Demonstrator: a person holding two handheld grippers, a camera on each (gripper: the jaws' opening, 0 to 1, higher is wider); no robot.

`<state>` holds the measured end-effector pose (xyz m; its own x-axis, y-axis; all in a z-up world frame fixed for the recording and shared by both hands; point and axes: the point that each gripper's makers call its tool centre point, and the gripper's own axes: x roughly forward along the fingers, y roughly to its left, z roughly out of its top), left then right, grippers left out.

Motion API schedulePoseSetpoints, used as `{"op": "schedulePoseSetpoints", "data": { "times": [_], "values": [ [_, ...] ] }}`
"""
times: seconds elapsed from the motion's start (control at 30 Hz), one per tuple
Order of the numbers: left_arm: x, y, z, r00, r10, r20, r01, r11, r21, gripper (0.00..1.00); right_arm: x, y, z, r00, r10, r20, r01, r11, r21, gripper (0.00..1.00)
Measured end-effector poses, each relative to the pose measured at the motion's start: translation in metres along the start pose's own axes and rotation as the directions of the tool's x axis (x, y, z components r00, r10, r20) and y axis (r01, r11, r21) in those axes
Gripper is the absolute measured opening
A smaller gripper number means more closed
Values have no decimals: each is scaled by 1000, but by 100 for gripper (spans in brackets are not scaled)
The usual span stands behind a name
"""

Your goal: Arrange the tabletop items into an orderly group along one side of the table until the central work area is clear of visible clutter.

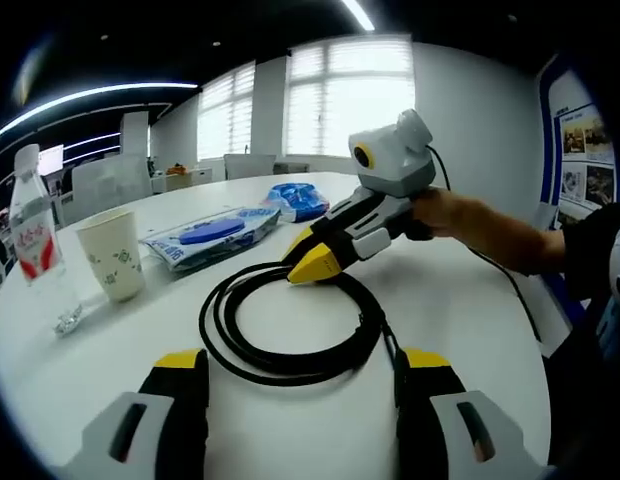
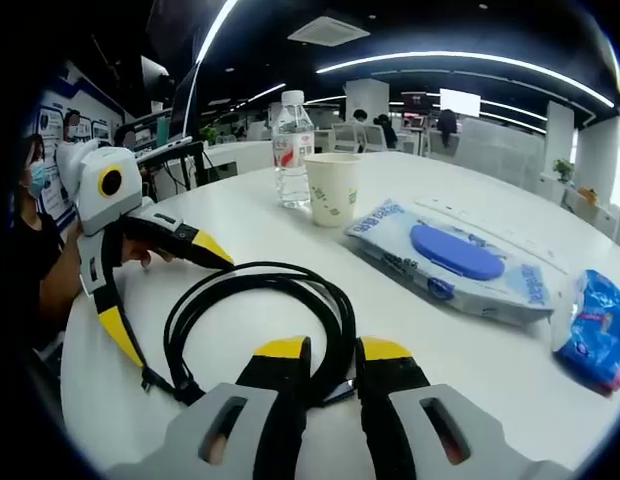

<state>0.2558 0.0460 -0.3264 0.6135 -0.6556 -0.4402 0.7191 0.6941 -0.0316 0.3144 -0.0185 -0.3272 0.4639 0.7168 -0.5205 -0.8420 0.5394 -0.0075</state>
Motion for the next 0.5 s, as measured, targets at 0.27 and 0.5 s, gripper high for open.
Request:
{"op": "schedulePoseSetpoints", "data": {
  "times": [0.27,0.5],
  "values": [
    [-1,2,0,1000,8,3,-8,1000,11,66,8,-9,8,1000,5,28,-6,999,46,7],
    [-1,1,-1,1000,30,-4,-30,999,37,66,13,-17,13,999,-16,33,14,999,38,4]
  ]
}}
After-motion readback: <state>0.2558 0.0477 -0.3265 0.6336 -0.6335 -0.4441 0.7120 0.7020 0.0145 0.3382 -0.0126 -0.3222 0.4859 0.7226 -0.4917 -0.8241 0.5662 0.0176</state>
